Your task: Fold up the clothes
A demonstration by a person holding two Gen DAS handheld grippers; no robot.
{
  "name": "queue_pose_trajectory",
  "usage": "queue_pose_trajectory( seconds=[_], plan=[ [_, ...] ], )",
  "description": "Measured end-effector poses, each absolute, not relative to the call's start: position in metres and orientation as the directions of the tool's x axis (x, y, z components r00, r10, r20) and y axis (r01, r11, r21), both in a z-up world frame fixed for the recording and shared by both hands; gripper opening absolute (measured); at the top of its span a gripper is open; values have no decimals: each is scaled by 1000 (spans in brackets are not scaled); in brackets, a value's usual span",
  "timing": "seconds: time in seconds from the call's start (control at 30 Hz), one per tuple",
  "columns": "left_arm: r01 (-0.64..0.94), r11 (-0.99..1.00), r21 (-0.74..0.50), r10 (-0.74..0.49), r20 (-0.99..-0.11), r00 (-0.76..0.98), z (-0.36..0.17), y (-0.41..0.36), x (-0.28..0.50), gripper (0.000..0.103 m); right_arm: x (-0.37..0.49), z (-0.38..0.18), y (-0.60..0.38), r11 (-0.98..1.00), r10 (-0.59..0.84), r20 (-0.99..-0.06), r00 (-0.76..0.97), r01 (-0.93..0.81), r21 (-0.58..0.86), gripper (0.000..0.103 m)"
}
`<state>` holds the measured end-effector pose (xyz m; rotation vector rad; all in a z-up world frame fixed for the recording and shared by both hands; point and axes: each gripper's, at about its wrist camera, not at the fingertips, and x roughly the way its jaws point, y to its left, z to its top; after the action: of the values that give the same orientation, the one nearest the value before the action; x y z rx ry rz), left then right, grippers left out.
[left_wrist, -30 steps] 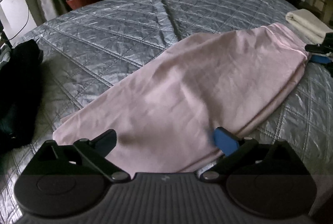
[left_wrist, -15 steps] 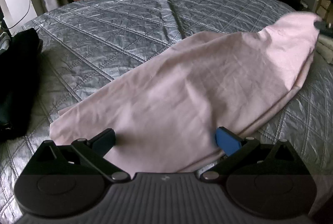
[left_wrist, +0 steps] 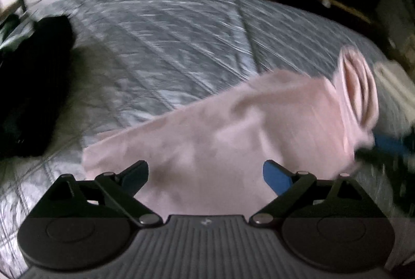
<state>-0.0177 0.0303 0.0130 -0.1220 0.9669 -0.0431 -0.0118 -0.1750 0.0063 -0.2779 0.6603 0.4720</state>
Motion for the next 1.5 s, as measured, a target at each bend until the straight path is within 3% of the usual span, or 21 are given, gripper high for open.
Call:
queue_pose_trajectory(
  seconds=[0.13, 0.33, 0.43, 0.5, 0.6, 0.9, 1.03, 1.07, 1.13, 1.17, 1.2, 1.33, 1.37, 1.4, 1.5],
  plan=[
    [-57, 987, -153, -95, -821, 563, 14, 42, -17, 94, -21, 4, -162, 790, 344, -669, 659, -588, -172, 17],
    [-48, 994, -101, -56, -822, 566, 10, 48, -11, 94, -16, -4, -141, 723, 359, -771, 526, -679, -127, 19],
    [-61, 994, -87, -36, -822, 569, 3, 48, -6, 94, -17, 26, -157, 759, 489, -686, 539, -650, 31, 18],
    [-84, 992, -90, -25, -817, 576, 7, 59, -10, 94, -7, 42, -173, 850, 437, -638, 635, -524, 60, 22],
    [-126, 987, -103, -10, -810, 586, 8, 69, -8, 94, 17, 41, -178, 930, 267, -664, 698, -367, -13, 22],
    [-205, 973, -107, 39, -797, 603, 17, 97, -12, 94, 44, 16, -148, 925, 183, -760, 624, -371, -81, 22],
    [-265, 955, -133, 58, -794, 605, 14, 113, -12, 94, 29, 38, -145, 926, 181, -716, 674, -361, -105, 24],
    [-281, 949, -144, 58, -796, 603, 14, 116, -12, 94, 28, 38, -141, 924, 193, -731, 655, -373, -89, 26],
    [-301, 941, -154, 61, -799, 599, 14, 121, -12, 94, 24, 33, -132, 918, 196, -757, 623, -388, -82, 50],
    [-302, 941, -151, 64, -798, 599, 14, 122, -12, 94, 21, 28, -128, 916, 188, -769, 611, -392, -88, 66],
    [-302, 942, -149, 67, -797, 600, 14, 122, -12, 94, 18, 23, -123, 913, 180, -780, 599, -397, -95, 68],
    [-288, 948, -134, 70, -796, 601, 15, 122, -12, 94, 7, 19, -110, 912, 156, -781, 604, -392, -121, 65],
    [-290, 947, -137, 67, -798, 599, 15, 124, -12, 94, 5, 18, -108, 910, 143, -781, 608, -390, -138, 51],
    [-293, 946, -142, 65, -800, 596, 15, 125, -13, 94, 4, 17, -105, 909, 130, -780, 612, -388, -153, 47],
    [-292, 945, -145, 59, -804, 592, 16, 126, -13, 94, 9, 14, -105, 922, 122, -775, 620, -360, -143, 47]
  ],
)
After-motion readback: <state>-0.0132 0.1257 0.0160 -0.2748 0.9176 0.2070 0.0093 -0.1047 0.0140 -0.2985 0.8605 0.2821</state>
